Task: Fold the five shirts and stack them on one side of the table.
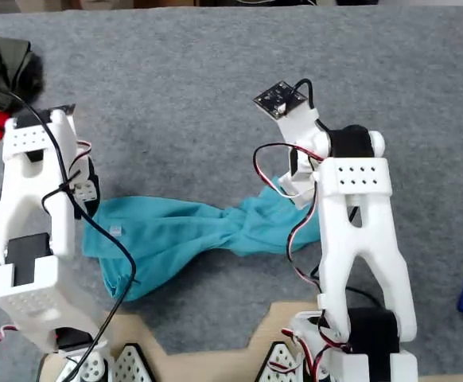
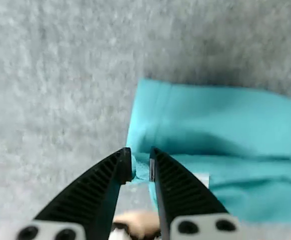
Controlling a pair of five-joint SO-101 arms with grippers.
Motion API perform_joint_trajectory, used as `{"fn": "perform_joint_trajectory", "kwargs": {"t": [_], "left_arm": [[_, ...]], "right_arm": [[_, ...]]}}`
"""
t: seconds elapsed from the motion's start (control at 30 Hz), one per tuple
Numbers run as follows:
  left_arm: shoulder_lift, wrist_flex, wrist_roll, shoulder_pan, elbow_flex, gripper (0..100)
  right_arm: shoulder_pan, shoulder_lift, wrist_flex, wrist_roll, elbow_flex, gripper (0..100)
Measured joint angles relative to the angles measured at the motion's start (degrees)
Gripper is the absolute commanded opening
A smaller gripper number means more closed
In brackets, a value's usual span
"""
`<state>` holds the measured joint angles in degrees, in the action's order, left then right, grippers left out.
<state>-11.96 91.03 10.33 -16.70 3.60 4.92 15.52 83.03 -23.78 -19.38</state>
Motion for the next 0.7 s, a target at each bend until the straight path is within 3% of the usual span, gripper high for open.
{"fn": "perform_joint_trajectory", "kwargs": {"t": [0.13,0.43,0.7], "left_arm": [[-0.4,5.6,1.3,0.4,-1.3,21],[-0.4,6.2,1.5,0.6,-1.5,21],[-0.4,-5.5,1.5,0.6,5.2,21]], "right_arm": [[0.0,0.0,0.0,0.0,0.0,21.7],[0.0,0.0,0.0,0.0,0.0,21.7],[0.0,0.0,0.0,0.0,0.0,21.7]]}}
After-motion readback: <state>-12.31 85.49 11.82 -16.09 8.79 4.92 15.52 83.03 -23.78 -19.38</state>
